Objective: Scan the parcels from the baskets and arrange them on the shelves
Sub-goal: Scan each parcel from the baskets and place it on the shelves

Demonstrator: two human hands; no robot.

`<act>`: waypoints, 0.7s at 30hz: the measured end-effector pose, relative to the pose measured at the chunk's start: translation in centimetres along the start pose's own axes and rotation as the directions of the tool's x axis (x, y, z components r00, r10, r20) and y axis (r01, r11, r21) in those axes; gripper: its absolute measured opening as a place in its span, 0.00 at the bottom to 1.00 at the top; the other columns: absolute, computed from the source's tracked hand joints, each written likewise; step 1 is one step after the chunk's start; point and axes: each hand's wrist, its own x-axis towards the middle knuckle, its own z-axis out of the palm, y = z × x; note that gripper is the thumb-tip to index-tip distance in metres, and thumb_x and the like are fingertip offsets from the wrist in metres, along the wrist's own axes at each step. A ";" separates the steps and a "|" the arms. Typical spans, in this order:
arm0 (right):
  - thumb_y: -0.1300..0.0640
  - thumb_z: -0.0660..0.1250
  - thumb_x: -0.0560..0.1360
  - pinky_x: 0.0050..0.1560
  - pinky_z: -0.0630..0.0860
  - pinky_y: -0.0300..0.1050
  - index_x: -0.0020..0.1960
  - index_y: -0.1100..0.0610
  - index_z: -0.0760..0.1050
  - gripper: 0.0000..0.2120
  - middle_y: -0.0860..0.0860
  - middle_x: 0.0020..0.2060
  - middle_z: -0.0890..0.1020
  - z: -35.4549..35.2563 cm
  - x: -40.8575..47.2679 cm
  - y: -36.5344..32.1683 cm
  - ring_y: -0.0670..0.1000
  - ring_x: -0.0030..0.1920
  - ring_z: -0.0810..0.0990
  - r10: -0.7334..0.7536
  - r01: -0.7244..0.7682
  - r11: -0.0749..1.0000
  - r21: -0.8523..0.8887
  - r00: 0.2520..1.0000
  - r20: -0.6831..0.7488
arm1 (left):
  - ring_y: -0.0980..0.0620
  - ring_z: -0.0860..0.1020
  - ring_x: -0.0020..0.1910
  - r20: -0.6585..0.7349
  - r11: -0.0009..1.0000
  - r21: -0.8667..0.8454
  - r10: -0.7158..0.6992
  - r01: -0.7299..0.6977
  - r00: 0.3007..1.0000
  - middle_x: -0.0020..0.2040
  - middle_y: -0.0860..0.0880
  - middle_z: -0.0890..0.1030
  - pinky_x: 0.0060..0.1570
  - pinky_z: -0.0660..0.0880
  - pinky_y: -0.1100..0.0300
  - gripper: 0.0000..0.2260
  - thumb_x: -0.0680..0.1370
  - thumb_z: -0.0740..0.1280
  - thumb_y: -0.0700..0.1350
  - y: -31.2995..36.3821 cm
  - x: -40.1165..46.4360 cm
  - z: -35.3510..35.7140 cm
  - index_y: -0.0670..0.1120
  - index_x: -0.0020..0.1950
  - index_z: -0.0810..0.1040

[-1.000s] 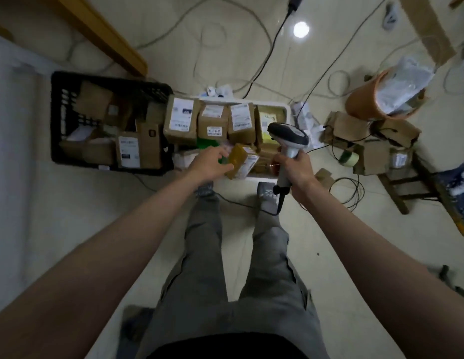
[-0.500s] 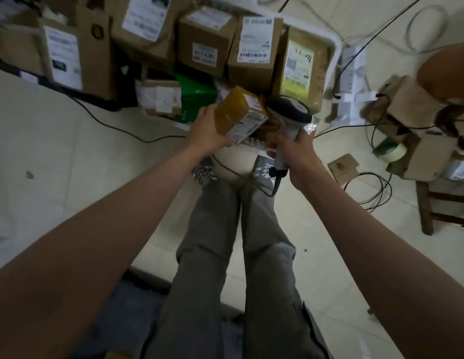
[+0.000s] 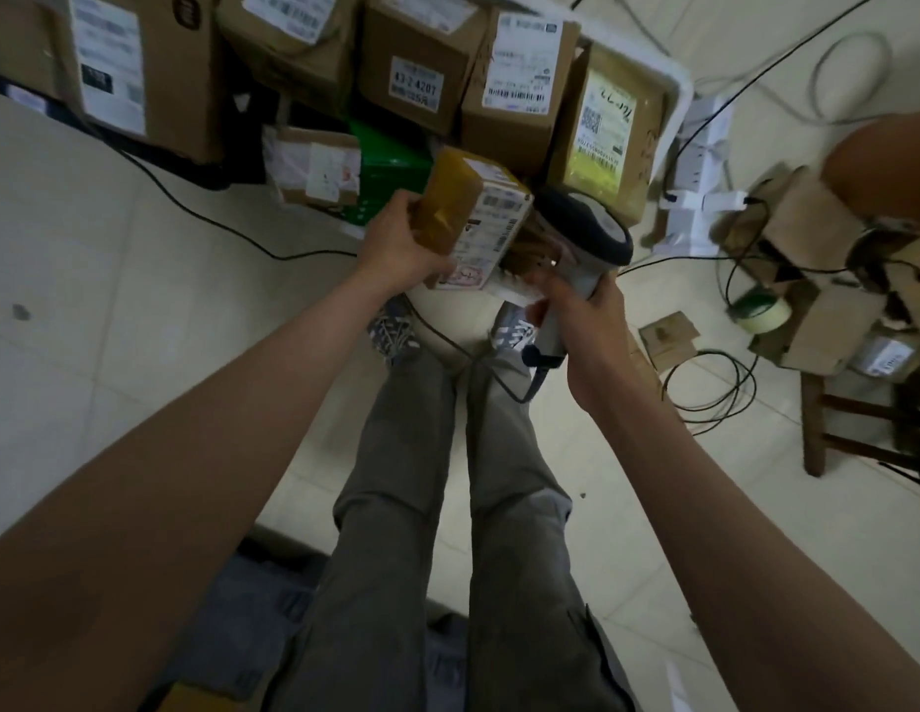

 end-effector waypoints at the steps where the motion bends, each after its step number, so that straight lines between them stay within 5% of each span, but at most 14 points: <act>1: 0.59 0.70 0.78 0.37 0.78 0.42 0.60 0.57 0.74 0.12 0.53 0.38 0.81 -0.2 -1.1 -0.6 0.47 0.32 0.79 -0.012 0.012 0.999 -0.030 1.000 0.012 | 0.49 0.75 0.63 0.010 0.996 -0.084 -0.025 0.026 1.000 0.69 0.46 0.75 0.63 0.74 0.53 0.41 0.65 0.83 0.45 0.0 -0.9 -0.6 0.45 0.74 0.66; 6: 0.57 0.68 0.80 0.30 0.72 0.32 0.60 0.59 0.74 0.11 0.53 0.36 0.79 -0.5 -6.0 -3.5 0.42 0.30 0.77 -0.108 0.125 0.971 -0.203 0.990 0.091 | 0.55 0.80 0.56 0.076 0.904 -0.411 -0.096 0.119 0.992 0.57 0.54 0.80 0.63 0.78 0.49 0.37 0.67 0.82 0.44 -0.5 -4.3 -3.0 0.47 0.72 0.68; 10: 0.57 0.68 0.80 0.29 0.71 0.29 0.64 0.59 0.73 0.14 0.56 0.43 0.80 0.3 -8.3 -5.1 0.40 0.31 0.77 -0.149 0.194 0.932 -0.308 0.975 0.164 | 0.51 0.79 0.60 0.088 0.869 -0.478 -0.098 0.128 0.991 0.57 0.54 0.79 0.64 0.77 0.46 0.35 0.67 0.82 0.43 -0.7 -5.5 -3.8 0.48 0.70 0.69; 21: 0.56 0.67 0.81 0.34 0.75 0.33 0.63 0.61 0.74 0.13 0.52 0.39 0.80 2.1 -9.1 -5.3 0.42 0.32 0.79 -0.221 0.300 0.878 -0.374 0.945 0.239 | 0.48 0.77 0.64 0.094 0.828 -0.544 -0.097 0.133 0.991 0.64 0.49 0.78 0.66 0.75 0.45 0.35 0.68 0.81 0.42 -1.2 -5.5 -4.0 0.48 0.70 0.69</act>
